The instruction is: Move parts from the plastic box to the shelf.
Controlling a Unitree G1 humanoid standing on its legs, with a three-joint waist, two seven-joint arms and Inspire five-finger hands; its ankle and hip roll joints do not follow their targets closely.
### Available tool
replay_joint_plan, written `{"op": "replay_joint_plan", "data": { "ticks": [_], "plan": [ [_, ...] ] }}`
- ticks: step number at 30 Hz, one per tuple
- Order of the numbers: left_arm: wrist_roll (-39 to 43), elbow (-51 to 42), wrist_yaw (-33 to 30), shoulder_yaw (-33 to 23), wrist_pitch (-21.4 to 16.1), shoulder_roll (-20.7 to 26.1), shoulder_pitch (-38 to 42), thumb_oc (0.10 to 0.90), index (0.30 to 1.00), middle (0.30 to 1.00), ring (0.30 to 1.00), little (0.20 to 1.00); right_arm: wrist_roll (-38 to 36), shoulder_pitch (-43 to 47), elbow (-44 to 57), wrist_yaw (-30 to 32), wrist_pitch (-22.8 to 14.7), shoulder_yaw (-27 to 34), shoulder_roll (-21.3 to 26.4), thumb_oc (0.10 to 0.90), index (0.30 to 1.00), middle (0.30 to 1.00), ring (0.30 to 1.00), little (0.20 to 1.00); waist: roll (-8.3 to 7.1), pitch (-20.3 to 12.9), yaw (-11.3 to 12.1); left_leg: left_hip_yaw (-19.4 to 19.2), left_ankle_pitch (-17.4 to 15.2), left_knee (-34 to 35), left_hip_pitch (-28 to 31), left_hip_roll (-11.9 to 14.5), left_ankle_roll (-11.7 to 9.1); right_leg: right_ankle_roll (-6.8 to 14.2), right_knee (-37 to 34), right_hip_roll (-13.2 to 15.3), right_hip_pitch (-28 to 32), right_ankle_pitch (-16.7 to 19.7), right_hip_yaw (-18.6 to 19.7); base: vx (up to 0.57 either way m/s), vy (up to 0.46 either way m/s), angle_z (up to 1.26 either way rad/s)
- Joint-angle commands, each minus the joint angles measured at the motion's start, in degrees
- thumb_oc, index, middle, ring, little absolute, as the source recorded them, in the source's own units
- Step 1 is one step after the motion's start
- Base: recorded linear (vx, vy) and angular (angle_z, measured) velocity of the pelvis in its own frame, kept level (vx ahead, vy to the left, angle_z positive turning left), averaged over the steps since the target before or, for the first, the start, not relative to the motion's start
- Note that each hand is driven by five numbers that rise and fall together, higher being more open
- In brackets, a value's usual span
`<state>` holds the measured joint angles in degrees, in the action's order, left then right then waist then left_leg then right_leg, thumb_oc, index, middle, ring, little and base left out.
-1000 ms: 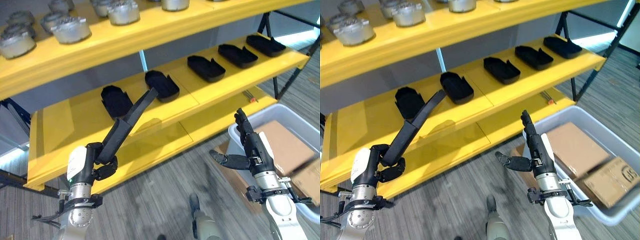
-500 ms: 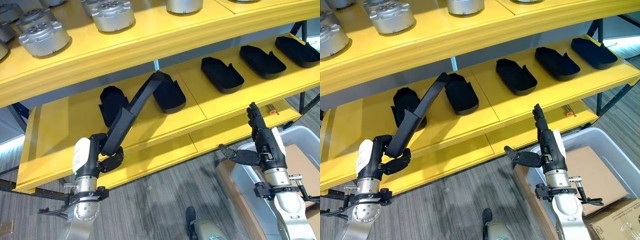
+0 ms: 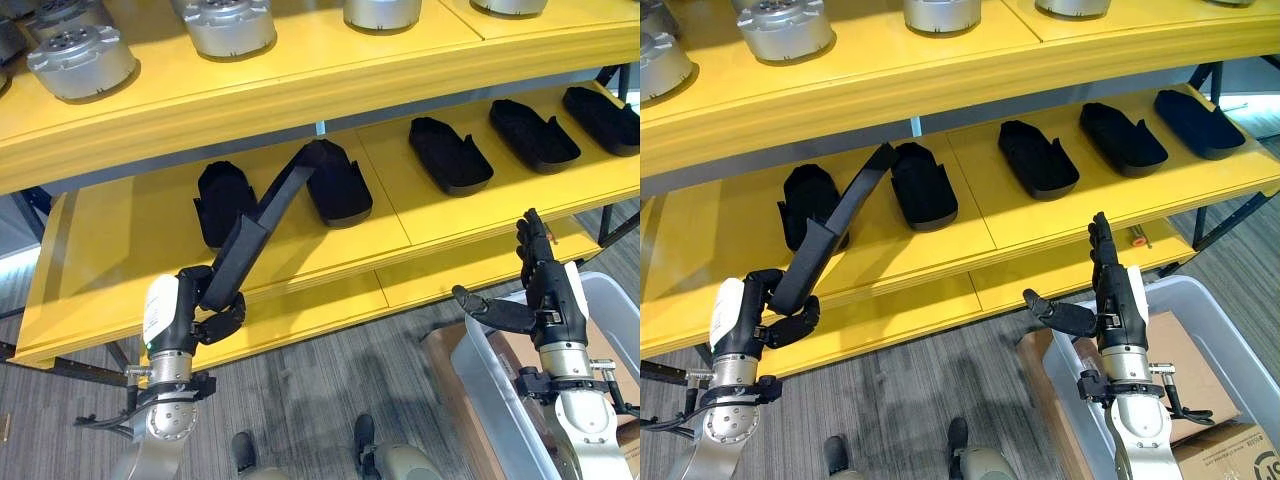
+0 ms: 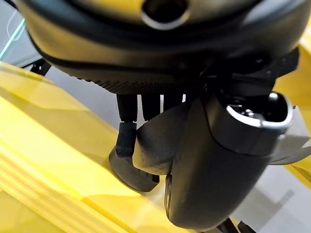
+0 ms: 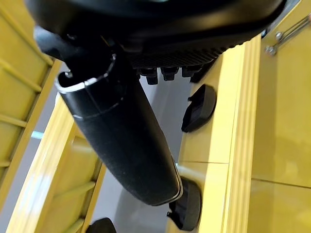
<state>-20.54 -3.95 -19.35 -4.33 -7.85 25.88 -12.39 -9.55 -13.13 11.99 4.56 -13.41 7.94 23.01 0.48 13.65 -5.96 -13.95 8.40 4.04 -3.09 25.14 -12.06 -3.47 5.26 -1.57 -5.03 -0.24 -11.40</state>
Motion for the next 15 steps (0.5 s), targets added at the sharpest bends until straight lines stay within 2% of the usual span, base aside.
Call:
{"op": "replay_joint_plan", "data": {
  "ticks": [1, 2, 3, 4, 6, 7, 9, 10, 15],
  "plan": [
    [0.57, -8.94, -5.04, -6.27, -5.32, 3.70, 2.08, 0.400, 0.300, 0.300, 0.300, 0.300, 0.03, 1.34, 5.90, 1.44, -7.32, 2.40, 2.27, 0.900, 1.000, 1.000, 1.000, 1.000, 1.18, -4.44, -0.30, -1.86, 6.21, 0.96, 2.10, -1.87, 0.60, 7.61, 0.07, 4.53, 3.79, -3.14, 3.91, 0.15, 0.279, -0.48],
    [0.35, -9.06, -4.82, -6.15, -5.38, 3.43, 1.44, 0.400, 0.300, 0.300, 0.300, 0.300, 0.04, 0.96, 5.83, 1.20, -6.99, 2.30, 1.88, 0.900, 1.000, 1.000, 1.000, 1.000, 1.36, -4.94, 0.05, -2.41, 4.30, 0.96, 3.24, -2.67, 0.90, 8.20, -0.23, 5.19, 4.58, -3.14, 4.14, 0.12, 0.244, -0.26],
    [0.34, -9.08, -4.82, -6.17, -5.38, 3.43, 1.41, 0.400, 0.300, 0.300, 0.300, 0.300, 0.04, 0.95, 5.86, 1.20, -6.98, 2.30, 1.87, 0.900, 1.000, 1.000, 1.000, 1.000, 1.36, -4.93, 0.19, -2.56, 4.42, 0.96, 3.22, -2.66, 1.00, 8.19, -0.36, 5.17, 4.51, -2.88, 4.28, 0.17, 0.375, -0.32],
    [0.79, -9.66, -4.25, -5.79, -5.75, 3.91, 1.56, 0.400, 0.300, 0.300, 0.300, 0.300, 0.19, 0.22, 5.99, 1.06, -6.56, 2.47, 0.90, 0.900, 1.000, 1.000, 1.000, 1.000, 1.12, -5.69, 0.36, -3.54, 3.02, 0.96, 4.42, -4.71, 1.94, 9.61, -1.55, 7.72, 6.15, -1.91, 4.42, 0.10, 0.281, -0.17],
    [0.81, -9.75, -4.14, -5.53, -5.65, 4.09, 1.66, 0.400, 0.300, 0.300, 0.300, 0.300, 0.38, -0.03, 5.95, 1.11, -6.26, 2.58, 0.62, 0.900, 1.000, 1.000, 1.000, 1.000, 0.74, -5.71, 0.38, -3.84, 2.23, 0.96, 4.89, -5.73, 2.49, 10.26, -2.11, 8.95, 6.91, -1.61, 4.56, 0.11, 0.345, 0.04],
    [0.96, -9.55, -3.98, -5.09, -5.48, 4.43, 2.16, 0.400, 0.300, 0.300, 0.300, 0.300, 0.94, -0.11, 5.67, 1.16, -5.68, 2.74, 0.19, 0.900, 1.000, 1.000, 1.000, 1.000, 0.08, -5.81, 0.40, -4.18, 0.43, 0.28, 5.40, -7.67, 3.41, 11.32, -2.78, 11.11, 7.83, -0.69, 4.52, 0.08, 0.307, 0.08],
    [0.94, -9.51, -3.88, -4.91, -5.46, 4.73, 2.36, 0.400, 0.300, 0.300, 0.300, 0.300, 1.24, -0.01, 5.69, 1.17, -5.52, 2.80, -0.08, 0.900, 1.000, 1.000, 1.000, 1.000, -0.48, -5.77, 0.46, -4.24, -0.52, -0.62, 5.31, -8.67, 3.87, 11.88, -3.29, 12.26, 8.36, -0.18, 4.65, 0.05, 0.289, 0.11],
    [0.65, -9.36, -3.91, -4.89, -5.41, 5.30, 2.62, 0.400, 0.300, 0.300, 0.300, 0.300, 1.56, 0.16, 5.70, 0.91, -5.18, 2.97, -0.54, 0.900, 1.000, 1.000, 1.000, 1.000, -1.13, -6.04, 0.54, -4.35, -2.53, -1.86, 5.10, -10.28, 4.78, 12.89, -3.85, 14.19, 8.57, 0.76, 4.82, 0.04, 0.292, 0.14],
    [0.51, -9.37, -4.15, -5.72, -4.91, 6.24, 2.89, 0.400, 0.300, 0.300, 0.300, 0.300, 2.88, 0.70, 5.17, 1.14, -4.52, 2.93, -1.38, 0.900, 1.000, 1.000, 1.000, 1.000, -2.95, -6.71, 1.26, -4.27, -5.49, -4.40, 4.08, -13.43, 6.52, 14.60, -3.88, 17.53, 8.50, 2.34, 4.80, 0.02, 0.220, 0.07]
  ]
}}
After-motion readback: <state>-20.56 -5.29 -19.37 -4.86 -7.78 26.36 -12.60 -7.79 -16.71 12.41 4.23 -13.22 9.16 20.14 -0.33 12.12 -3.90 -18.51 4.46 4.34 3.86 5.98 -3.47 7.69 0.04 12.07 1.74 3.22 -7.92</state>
